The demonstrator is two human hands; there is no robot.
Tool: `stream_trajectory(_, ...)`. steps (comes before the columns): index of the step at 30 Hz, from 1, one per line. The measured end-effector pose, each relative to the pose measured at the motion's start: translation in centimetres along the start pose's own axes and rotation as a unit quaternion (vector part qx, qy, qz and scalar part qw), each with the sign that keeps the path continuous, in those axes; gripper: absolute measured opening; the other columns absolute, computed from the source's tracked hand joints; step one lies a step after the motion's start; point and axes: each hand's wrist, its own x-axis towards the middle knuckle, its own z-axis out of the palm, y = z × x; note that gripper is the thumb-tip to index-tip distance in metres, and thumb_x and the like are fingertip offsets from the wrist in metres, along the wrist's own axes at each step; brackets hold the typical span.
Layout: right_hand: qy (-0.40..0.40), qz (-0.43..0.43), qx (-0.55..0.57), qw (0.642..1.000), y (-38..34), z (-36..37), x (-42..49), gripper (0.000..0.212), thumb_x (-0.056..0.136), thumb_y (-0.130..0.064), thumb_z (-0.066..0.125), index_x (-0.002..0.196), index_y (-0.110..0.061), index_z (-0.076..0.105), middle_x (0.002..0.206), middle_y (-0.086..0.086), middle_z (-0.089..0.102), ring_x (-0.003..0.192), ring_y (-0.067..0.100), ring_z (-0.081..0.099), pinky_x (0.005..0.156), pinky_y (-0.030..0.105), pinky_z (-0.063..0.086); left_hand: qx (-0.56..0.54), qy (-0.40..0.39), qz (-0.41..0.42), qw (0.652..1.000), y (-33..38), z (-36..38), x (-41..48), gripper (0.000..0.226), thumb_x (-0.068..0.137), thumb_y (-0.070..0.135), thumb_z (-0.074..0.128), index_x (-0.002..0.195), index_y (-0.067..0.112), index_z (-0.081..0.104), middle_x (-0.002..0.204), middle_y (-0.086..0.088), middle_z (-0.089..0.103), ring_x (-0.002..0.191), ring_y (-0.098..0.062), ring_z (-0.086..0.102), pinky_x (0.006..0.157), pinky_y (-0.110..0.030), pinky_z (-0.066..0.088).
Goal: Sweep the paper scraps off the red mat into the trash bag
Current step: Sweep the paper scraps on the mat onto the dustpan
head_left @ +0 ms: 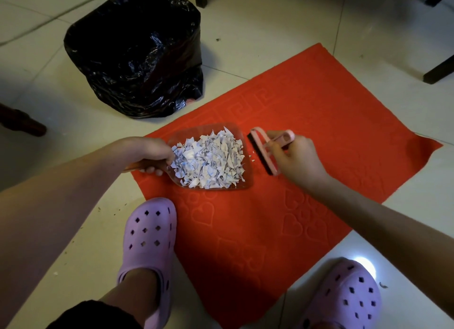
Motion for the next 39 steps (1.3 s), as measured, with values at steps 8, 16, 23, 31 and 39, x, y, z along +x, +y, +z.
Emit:
stream_trajectory(8,-0.002,0.081,-0.053,0.995,0.5,0.2,0.2,0.028,0.099,-0.020,0.041,0.095,-0.005,0.064,0.042,-0.002,0.046,0.039,0.006,0.042,0.046,0.017,0.030,-0.003,0.001,0.000,1.000,-0.3,0.4,-0.2,0.019,0.088,0.012,0.046,0.078,0.001,0.057,0.047,-0.007,0.057,0.031,-0.013,0.038,0.042,-0.020,0.029)
stream_trajectory(16,0.006,0.024,0.010,1.000,-1.6,0.6,0.3,0.026,0.094,-0.016,0.047,0.105,-0.007,0.069,0.061,0.017,0.065,0.047,0.026,0.054,0.050,0.033,0.039,0.000,0.000,-0.004,1.000,-0.5,0.4,0.0,0.020,0.088,0.013,0.046,0.077,0.002,0.057,0.049,-0.007,0.057,0.033,-0.014,0.038,0.043,-0.020,0.029)
stream_trajectory(23,0.009,0.063,-0.054,0.996,0.5,-0.8,2.4,0.030,0.098,-0.017,0.040,0.096,0.001,0.065,0.049,0.008,0.055,0.051,0.023,0.057,0.048,0.021,0.031,-0.001,0.000,0.002,1.000,-0.5,0.4,-0.1,0.019,0.088,0.013,0.046,0.078,0.001,0.058,0.049,-0.007,0.057,0.034,-0.014,0.039,0.044,-0.020,0.029)
stream_trajectory(31,-0.075,0.020,-0.010,0.997,-1.0,0.9,1.0,0.030,0.096,-0.020,0.044,0.102,-0.003,0.069,0.062,0.022,0.066,0.043,0.025,0.054,0.040,0.027,0.038,0.000,-0.001,0.007,1.000,-0.4,0.3,0.1,0.019,0.087,0.012,0.046,0.076,0.000,0.058,0.050,-0.008,0.057,0.034,-0.015,0.039,0.042,-0.020,0.029)
stream_trajectory(39,-0.001,0.037,-0.101,0.994,2.9,-1.5,2.0,0.029,0.096,-0.020,0.047,0.115,-0.008,0.066,0.076,0.021,0.068,0.072,0.037,0.063,0.058,0.030,0.033,-0.008,0.004,-0.001,1.000,-0.6,0.3,0.0,0.020,0.088,0.014,0.046,0.079,0.001,0.059,0.048,-0.006,0.058,0.033,-0.014,0.039,0.044,-0.021,0.029)
